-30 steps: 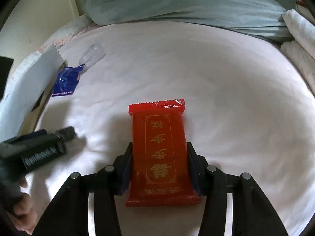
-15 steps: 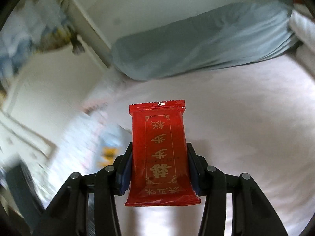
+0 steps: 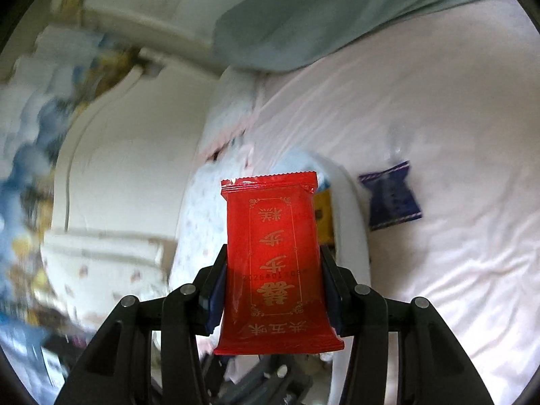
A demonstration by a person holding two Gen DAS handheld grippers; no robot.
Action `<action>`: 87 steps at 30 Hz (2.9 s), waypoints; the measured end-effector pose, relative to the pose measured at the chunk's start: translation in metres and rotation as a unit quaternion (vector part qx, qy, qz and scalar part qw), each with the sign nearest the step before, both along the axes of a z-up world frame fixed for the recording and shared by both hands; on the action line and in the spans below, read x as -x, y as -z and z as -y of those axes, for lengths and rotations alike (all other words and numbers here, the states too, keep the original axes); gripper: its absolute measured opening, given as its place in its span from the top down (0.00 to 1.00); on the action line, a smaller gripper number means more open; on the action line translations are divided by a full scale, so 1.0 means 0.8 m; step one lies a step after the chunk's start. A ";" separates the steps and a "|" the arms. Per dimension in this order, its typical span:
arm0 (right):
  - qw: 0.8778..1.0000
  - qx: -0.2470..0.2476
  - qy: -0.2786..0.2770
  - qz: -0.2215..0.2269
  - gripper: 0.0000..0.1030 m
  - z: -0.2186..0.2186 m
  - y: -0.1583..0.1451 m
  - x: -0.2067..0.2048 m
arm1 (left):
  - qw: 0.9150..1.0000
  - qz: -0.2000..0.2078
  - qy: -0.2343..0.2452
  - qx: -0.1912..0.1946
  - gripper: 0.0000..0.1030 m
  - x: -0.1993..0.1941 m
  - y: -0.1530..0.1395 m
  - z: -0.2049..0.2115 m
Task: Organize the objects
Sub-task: 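Grasp the red packet with the right gripper and lift it toward the paper bag, then lower the red packet into the white paper bag with the right gripper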
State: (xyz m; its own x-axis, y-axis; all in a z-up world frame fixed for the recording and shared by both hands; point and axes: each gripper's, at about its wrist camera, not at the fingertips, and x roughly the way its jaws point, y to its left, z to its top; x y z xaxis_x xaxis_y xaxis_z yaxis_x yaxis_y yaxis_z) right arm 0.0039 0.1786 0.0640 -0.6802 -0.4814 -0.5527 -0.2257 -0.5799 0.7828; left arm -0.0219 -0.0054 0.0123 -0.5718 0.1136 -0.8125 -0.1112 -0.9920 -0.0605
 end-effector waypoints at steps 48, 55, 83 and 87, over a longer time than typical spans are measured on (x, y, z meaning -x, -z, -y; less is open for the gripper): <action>0.978 0.198 -0.029 0.055 0.42 0.025 0.118 0.043 | 0.987 0.008 -0.060 -0.151 0.42 0.003 0.004 0.049; 0.970 0.224 -0.084 0.038 0.41 0.041 0.097 0.038 | 0.994 -0.029 -0.102 0.005 0.42 0.015 0.020 0.035; 0.979 0.203 0.009 -0.031 0.39 -0.024 0.064 0.006 | 0.985 -0.073 -0.080 -0.134 0.41 -0.003 -0.018 0.064; 0.972 0.231 -0.036 0.006 0.39 0.028 0.088 0.042 | 0.982 -0.074 -0.068 -0.159 0.41 -0.009 -0.023 0.074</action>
